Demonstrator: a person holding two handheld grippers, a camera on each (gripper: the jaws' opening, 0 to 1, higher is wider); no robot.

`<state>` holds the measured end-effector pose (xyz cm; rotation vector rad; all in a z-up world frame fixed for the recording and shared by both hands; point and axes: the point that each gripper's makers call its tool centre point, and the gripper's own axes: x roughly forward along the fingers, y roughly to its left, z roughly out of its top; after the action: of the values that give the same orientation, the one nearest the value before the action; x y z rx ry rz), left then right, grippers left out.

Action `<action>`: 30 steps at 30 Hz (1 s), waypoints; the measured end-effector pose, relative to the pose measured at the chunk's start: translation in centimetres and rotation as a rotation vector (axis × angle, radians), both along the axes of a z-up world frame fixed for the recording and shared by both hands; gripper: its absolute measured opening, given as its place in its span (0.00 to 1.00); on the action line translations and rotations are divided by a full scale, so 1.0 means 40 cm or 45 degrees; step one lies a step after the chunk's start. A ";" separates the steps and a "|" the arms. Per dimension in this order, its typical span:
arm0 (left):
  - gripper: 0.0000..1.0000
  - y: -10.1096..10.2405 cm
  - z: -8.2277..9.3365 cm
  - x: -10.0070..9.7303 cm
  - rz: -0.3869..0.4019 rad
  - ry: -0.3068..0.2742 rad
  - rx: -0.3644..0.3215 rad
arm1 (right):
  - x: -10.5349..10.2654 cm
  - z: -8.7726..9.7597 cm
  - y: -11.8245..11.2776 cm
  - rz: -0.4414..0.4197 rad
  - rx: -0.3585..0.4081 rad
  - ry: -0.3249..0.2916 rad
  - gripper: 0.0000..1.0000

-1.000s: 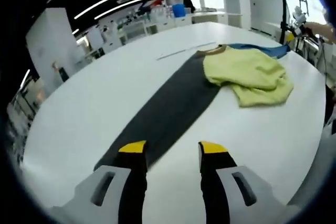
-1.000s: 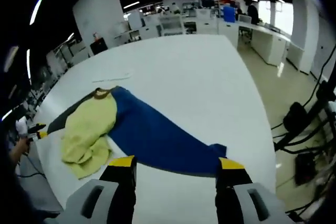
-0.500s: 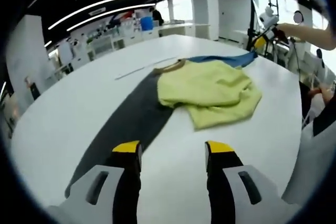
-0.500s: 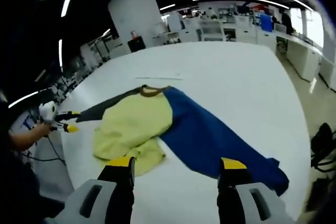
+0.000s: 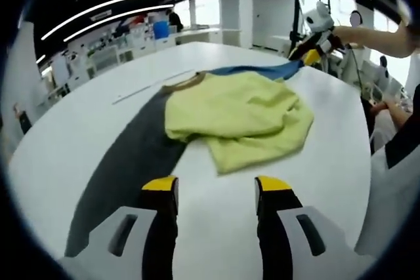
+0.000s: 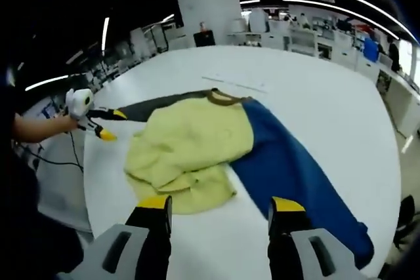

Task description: Fold the garment on the visible template until the final outline fits inside the template.

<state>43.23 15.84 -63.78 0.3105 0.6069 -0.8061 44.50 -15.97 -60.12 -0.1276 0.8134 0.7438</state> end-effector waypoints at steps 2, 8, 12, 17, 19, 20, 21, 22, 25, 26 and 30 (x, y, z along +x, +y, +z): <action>0.42 -0.010 -0.007 0.003 -0.014 -0.006 -0.001 | 0.003 -0.006 0.009 0.022 -0.015 -0.012 0.53; 0.36 -0.037 -0.036 0.009 -0.058 -0.023 0.046 | 0.012 -0.039 0.027 0.072 -0.032 -0.013 0.48; 0.34 -0.048 -0.052 0.015 -0.083 -0.031 0.080 | 0.025 -0.062 0.032 0.090 -0.048 -0.011 0.43; 0.31 -0.058 -0.063 0.018 -0.104 -0.028 0.094 | 0.048 -0.085 0.043 0.099 -0.047 -0.009 0.35; 0.30 -0.063 -0.061 0.021 -0.107 -0.031 0.076 | 0.056 -0.093 0.045 0.095 -0.047 -0.005 0.34; 0.29 -0.064 -0.060 0.022 -0.109 -0.033 0.075 | 0.059 -0.097 0.046 0.094 -0.049 -0.003 0.32; 0.28 -0.067 -0.061 0.025 -0.111 -0.036 0.073 | 0.063 -0.102 0.048 0.094 -0.048 -0.001 0.31; 0.27 -0.070 -0.060 0.027 -0.115 -0.038 0.071 | 0.066 -0.105 0.050 0.095 -0.044 0.000 0.29; 0.20 -0.084 -0.060 0.031 -0.114 -0.020 0.053 | 0.075 -0.122 0.053 0.095 -0.042 0.015 0.24; 0.17 -0.088 -0.059 0.029 -0.124 -0.022 0.050 | 0.076 -0.127 0.052 0.095 -0.047 0.018 0.22; 0.14 -0.093 -0.054 0.031 -0.115 -0.029 0.032 | 0.079 -0.140 0.052 0.098 -0.055 0.030 0.18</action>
<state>44.48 12.13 -65.93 0.3713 0.5854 -0.8808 47.64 -13.90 -65.72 -0.1899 0.8508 0.8021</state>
